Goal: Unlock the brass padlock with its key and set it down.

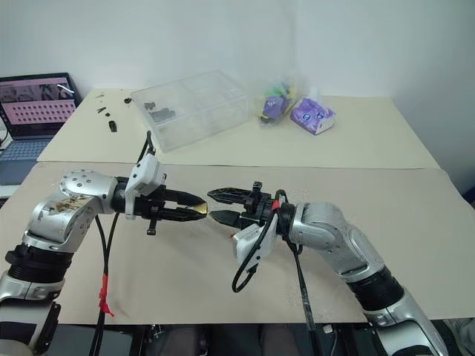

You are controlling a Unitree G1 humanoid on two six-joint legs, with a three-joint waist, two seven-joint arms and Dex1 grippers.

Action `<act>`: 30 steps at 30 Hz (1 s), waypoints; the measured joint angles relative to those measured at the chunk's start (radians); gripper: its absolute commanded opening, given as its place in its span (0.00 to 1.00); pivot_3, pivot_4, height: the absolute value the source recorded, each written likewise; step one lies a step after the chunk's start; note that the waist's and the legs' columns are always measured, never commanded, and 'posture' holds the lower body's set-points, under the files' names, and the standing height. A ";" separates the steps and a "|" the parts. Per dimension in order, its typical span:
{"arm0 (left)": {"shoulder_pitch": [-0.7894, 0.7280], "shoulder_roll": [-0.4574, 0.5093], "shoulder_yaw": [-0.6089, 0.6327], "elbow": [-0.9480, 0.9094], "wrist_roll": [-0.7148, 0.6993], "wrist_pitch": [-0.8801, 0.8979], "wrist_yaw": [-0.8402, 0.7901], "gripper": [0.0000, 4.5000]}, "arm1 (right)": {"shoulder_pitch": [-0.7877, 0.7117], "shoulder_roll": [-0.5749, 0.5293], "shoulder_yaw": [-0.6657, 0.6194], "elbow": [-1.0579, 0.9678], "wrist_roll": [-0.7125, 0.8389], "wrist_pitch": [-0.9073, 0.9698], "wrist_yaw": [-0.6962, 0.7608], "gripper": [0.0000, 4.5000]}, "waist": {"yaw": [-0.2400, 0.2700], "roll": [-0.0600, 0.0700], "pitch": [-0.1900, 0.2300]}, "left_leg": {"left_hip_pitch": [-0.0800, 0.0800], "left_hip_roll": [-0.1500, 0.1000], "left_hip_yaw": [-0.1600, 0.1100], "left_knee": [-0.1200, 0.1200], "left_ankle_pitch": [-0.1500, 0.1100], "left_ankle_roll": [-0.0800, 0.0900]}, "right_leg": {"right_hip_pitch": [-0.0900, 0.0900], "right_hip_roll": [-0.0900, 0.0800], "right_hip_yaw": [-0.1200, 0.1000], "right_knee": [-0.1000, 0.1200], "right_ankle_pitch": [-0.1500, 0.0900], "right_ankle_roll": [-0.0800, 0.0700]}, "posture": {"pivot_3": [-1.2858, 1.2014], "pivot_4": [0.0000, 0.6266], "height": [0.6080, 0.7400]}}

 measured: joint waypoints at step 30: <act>0.000 0.004 0.000 -0.001 0.000 0.002 -0.001 0.19 | -0.002 0.019 0.002 0.095 -0.126 -0.124 -0.058 0.15 | 0.000 0.000 0.000 | 0.000 0.000 0.000 0.000 0.000 0.000 | 0.000 0.000 0.000 0.000 0.000 -0.001 | 0.52 0.24 1.00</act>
